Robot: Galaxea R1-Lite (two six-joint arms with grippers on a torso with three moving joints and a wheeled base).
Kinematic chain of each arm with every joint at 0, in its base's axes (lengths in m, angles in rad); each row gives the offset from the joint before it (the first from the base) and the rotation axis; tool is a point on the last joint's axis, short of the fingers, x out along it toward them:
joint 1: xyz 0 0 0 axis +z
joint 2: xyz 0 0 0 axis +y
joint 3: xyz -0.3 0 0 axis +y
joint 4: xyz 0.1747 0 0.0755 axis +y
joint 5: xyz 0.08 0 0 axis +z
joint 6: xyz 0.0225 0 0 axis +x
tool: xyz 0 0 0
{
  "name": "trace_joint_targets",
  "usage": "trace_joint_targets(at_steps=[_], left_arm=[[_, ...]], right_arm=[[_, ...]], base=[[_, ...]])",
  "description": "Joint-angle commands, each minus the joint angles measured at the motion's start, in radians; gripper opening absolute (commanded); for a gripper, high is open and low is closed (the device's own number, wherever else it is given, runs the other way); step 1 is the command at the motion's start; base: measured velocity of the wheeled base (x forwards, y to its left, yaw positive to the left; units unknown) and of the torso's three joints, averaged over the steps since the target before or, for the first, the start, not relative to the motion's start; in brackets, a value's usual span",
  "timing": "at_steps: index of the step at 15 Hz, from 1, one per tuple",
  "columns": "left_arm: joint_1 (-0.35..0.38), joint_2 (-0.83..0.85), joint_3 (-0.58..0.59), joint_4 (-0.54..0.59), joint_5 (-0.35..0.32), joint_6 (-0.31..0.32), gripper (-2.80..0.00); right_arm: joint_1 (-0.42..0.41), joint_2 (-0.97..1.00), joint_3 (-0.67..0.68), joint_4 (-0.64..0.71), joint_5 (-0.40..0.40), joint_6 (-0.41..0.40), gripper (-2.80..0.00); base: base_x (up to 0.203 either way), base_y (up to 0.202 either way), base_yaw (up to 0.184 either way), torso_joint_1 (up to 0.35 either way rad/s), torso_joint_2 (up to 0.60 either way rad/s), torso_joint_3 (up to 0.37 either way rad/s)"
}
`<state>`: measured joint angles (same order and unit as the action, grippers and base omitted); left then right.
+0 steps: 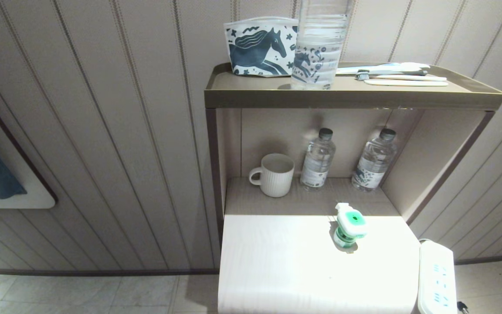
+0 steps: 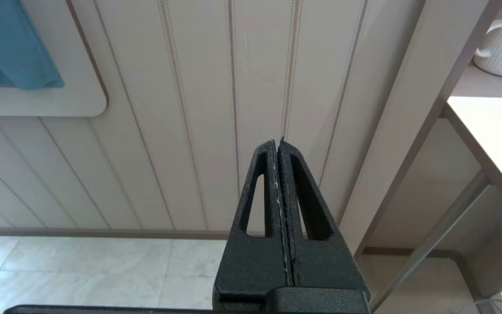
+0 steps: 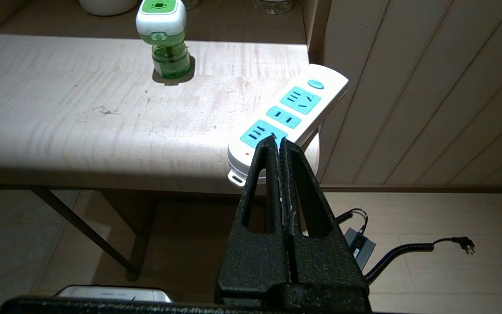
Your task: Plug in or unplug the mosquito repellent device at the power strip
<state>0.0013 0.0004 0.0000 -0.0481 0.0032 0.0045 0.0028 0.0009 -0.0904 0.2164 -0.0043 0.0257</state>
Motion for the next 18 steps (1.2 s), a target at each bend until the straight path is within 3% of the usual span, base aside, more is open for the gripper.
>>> trace_joint_targets(at_steps=[1, 18], left_arm=[[0.000, 0.001, 0.000, -0.001, 0.000, 0.000, -2.80], [0.000, 0.001, 0.000, -0.001, 0.000, 0.000, -2.80]], right_arm=[[0.000, 0.001, 0.000, 0.001, 0.000, 0.000, -2.80], [0.000, 0.001, 0.000, 0.001, 0.000, 0.000, -2.80]], base=[[0.000, 0.000, 0.000, 0.000, 0.00, 0.000], [0.000, 0.000, 0.000, 0.000, 0.00, 0.000]])
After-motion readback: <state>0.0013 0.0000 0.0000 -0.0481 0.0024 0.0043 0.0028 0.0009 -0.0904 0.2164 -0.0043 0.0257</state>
